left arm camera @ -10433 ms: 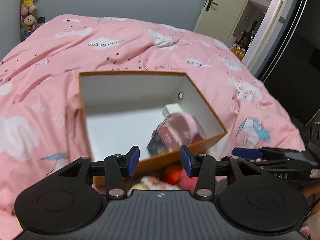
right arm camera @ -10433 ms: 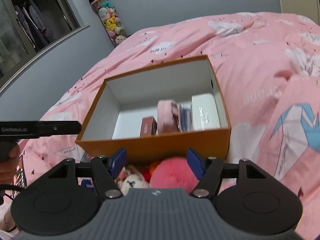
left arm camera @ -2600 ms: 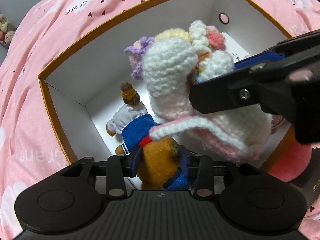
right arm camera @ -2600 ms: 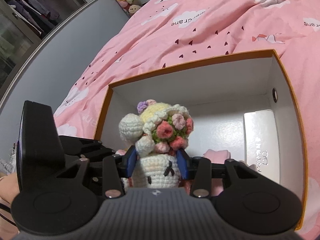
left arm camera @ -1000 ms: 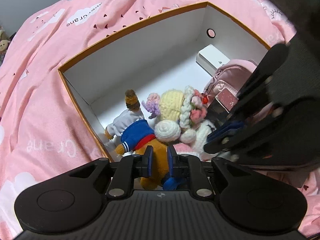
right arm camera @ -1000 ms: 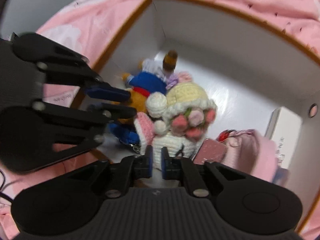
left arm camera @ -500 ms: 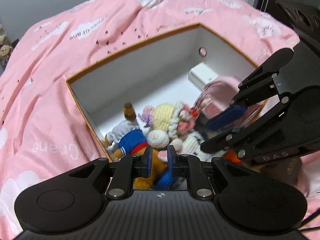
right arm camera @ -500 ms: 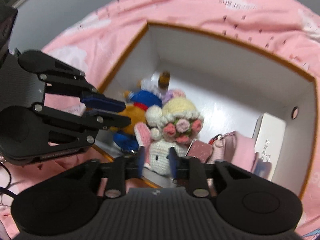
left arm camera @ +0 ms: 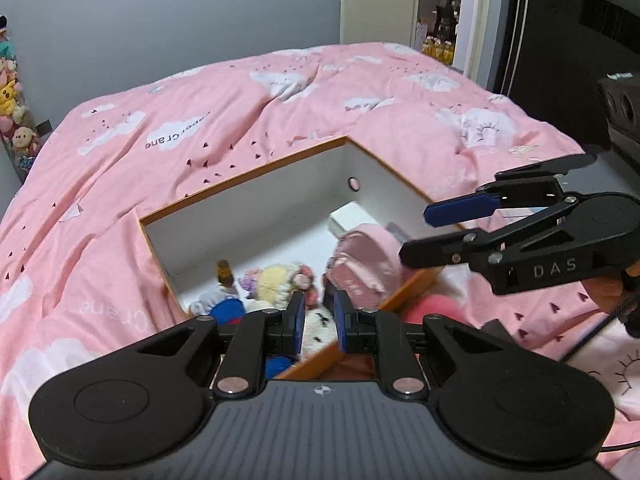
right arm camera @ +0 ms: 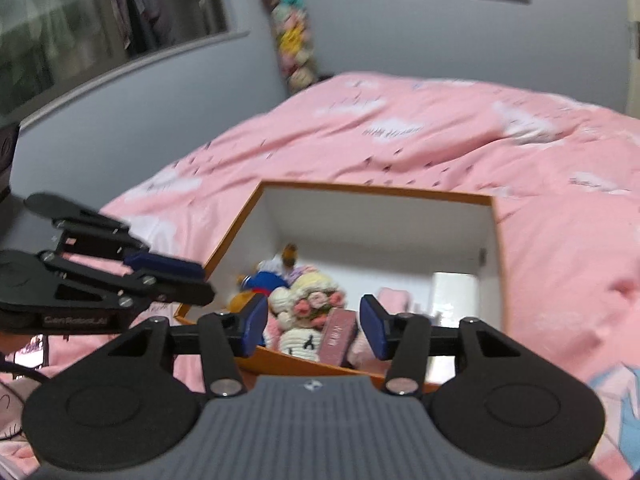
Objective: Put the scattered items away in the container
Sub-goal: 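Move the right tool to the dark grey gift box and grasp it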
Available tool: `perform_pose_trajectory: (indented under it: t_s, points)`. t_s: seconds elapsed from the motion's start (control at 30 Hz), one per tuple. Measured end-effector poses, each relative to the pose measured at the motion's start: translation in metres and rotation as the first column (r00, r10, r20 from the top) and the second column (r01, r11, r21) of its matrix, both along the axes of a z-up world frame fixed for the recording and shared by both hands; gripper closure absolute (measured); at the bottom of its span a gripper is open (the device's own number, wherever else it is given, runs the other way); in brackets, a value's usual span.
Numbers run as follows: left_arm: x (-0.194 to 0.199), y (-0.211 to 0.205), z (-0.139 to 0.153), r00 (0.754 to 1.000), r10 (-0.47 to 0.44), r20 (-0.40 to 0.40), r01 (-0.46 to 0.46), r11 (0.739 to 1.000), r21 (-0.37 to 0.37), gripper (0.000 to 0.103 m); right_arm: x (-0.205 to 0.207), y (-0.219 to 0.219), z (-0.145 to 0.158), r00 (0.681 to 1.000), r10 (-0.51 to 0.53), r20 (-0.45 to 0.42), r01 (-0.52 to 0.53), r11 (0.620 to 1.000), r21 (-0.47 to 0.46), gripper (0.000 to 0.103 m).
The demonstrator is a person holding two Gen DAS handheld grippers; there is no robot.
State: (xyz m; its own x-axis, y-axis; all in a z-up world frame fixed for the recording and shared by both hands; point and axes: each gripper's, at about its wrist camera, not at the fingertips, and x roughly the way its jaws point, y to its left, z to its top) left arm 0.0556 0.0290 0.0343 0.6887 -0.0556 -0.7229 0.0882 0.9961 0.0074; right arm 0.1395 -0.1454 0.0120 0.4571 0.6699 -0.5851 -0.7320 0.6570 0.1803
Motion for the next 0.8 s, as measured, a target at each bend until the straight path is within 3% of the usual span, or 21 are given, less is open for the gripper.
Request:
perform_pose_trajectory:
  t_s: [0.13, 0.33, 0.47, 0.6, 0.8]
  points:
    - [-0.012, -0.014, -0.006, 1.000, 0.008, 0.023, -0.008, 1.000, -0.008, 0.085, -0.015, -0.023, -0.008, 0.995, -0.096, 0.012, 0.096, 0.995, 0.041, 0.049]
    - [-0.017, -0.025, -0.036, 0.999, 0.010, -0.047, -0.014, 0.995, -0.097, 0.084, -0.023, -0.060, -0.040, 0.978, -0.186, -0.100, 0.186, 0.983, -0.010, 0.049]
    - [-0.019, -0.033, -0.060, 0.994, 0.008, -0.105, -0.022, 0.992, -0.125, 0.080, -0.024, -0.082, -0.067, 0.945, -0.251, -0.209, 0.239, 0.968, -0.078, 0.048]
    - [-0.018, -0.037, -0.077, 0.989, -0.002, -0.149, -0.021, 0.988, -0.154, 0.078, -0.023, -0.099, -0.091, 0.897, -0.288, -0.336, 0.276, 0.957, -0.083, 0.047]
    - [-0.017, -0.039, -0.090, 0.980, -0.002, -0.198, -0.033, 0.985, -0.171, 0.076, -0.025, -0.103, -0.116, 0.863, -0.273, -0.425, 0.254, 0.962, -0.104, 0.036]
